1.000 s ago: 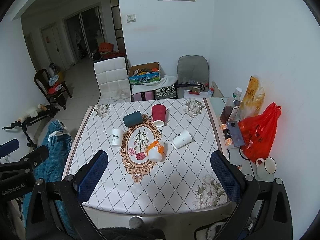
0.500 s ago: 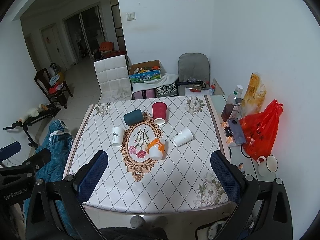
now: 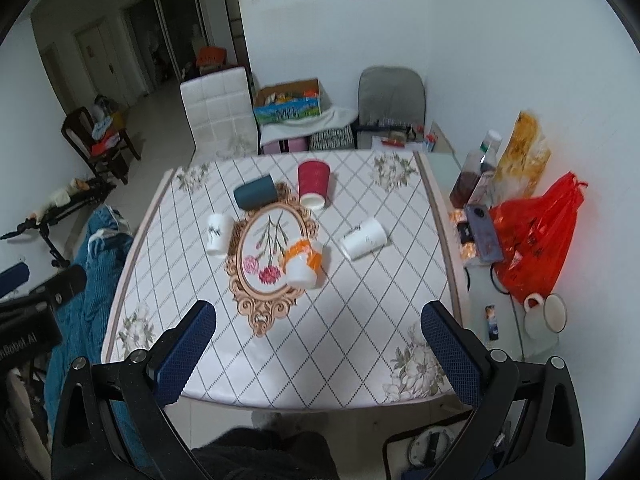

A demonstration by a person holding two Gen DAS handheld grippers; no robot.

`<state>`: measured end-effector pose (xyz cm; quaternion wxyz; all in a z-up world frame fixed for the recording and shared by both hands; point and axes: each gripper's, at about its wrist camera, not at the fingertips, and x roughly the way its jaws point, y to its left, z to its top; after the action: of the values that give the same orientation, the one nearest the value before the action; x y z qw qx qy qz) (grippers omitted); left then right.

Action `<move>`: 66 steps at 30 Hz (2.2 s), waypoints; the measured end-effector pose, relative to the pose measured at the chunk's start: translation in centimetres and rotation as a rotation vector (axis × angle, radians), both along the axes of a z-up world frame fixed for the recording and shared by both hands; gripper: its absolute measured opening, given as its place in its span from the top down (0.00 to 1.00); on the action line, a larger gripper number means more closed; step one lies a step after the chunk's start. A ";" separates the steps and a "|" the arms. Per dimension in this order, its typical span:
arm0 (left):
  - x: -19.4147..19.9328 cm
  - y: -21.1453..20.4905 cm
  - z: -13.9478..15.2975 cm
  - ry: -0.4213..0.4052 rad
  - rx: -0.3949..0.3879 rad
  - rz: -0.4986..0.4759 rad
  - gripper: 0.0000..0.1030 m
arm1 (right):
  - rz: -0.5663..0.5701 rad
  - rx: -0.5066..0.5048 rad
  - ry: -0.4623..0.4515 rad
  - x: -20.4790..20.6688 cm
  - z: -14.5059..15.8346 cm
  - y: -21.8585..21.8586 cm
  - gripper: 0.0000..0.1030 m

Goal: Flip cup upside down
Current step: 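Move the left gripper toward the white plant-print paper cup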

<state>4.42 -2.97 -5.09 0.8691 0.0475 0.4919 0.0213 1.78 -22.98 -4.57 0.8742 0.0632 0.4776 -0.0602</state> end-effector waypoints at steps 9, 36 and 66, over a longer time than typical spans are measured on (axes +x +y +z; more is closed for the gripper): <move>4.7 -0.2 -5.0 0.103 0.031 0.002 0.00 | -0.018 0.018 0.127 3.7 -7.0 -0.2 0.00; 24.5 1.5 -19.8 0.372 0.106 -0.076 0.00 | -0.067 0.037 0.459 18.0 -24.5 4.4 0.00; 32.1 -1.4 -33.8 0.673 0.038 -0.212 0.01 | -0.127 0.116 0.723 21.3 -35.8 6.6 0.00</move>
<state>36.51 -4.39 -38.92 0.6548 0.1187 0.7425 -0.0767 23.10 -16.38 -40.35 0.6387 0.1167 0.7532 -0.1054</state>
